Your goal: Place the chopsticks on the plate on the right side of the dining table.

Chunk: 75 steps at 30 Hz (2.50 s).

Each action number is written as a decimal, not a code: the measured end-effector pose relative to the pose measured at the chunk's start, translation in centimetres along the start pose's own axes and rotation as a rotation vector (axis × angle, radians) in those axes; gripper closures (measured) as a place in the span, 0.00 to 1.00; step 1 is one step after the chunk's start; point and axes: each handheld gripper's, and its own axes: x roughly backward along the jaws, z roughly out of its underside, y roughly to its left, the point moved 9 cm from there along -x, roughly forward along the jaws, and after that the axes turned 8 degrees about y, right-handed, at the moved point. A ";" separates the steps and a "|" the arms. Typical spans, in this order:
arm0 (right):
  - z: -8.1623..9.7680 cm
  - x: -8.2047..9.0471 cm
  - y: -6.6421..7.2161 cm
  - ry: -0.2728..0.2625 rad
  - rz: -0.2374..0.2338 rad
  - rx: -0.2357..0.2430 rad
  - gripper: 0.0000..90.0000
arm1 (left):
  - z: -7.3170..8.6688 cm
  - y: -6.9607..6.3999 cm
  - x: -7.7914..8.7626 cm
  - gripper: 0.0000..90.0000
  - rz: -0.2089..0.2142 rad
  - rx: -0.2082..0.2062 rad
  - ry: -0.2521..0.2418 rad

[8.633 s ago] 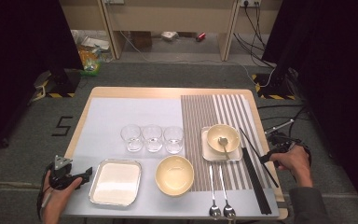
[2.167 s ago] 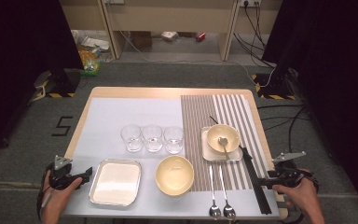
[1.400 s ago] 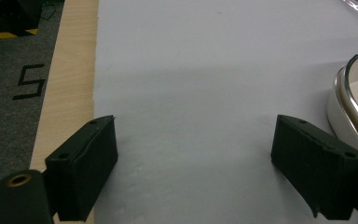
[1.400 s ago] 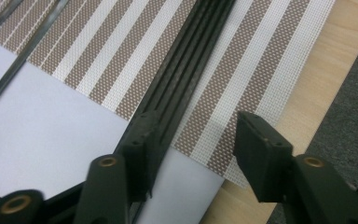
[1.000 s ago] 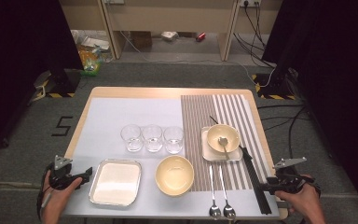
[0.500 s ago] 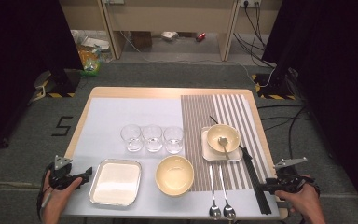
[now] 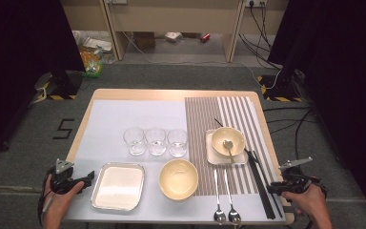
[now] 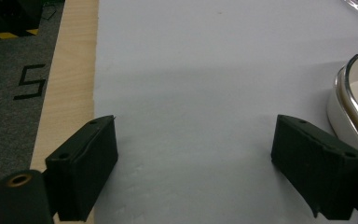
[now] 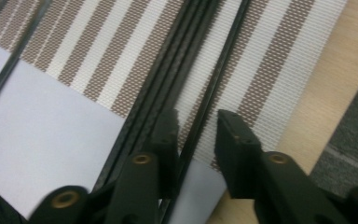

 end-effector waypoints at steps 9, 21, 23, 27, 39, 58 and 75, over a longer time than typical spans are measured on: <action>-0.9 -0.1 -0.6 0.160 -0.029 -0.099 0.89 | 0.0 0.0 0.0 0.15 0.000 0.000 0.000; -1.6 -0.3 -0.8 0.298 -0.016 -0.206 0.93 | 0.0 0.0 0.0 0.15 0.001 0.000 0.001; -1.6 -0.3 -0.8 0.305 -0.014 -0.211 0.94 | 0.0 0.0 0.0 0.15 0.001 0.000 0.001; -1.4 -0.3 -1.1 0.267 -0.062 -0.240 0.95 | 0.0 0.0 0.0 0.15 0.000 0.000 0.001; -1.0 -0.1 -1.5 0.182 -0.131 -0.198 0.95 | 0.0 0.0 0.0 0.15 0.002 0.000 0.000; -5.3 2.5 -1.9 0.103 -0.077 -0.120 0.96 | 0.0 0.0 0.0 0.15 0.003 0.000 0.001; -12.2 2.1 -2.2 0.114 -0.040 -0.064 0.96 | 0.0 0.0 0.0 0.15 0.002 0.000 0.001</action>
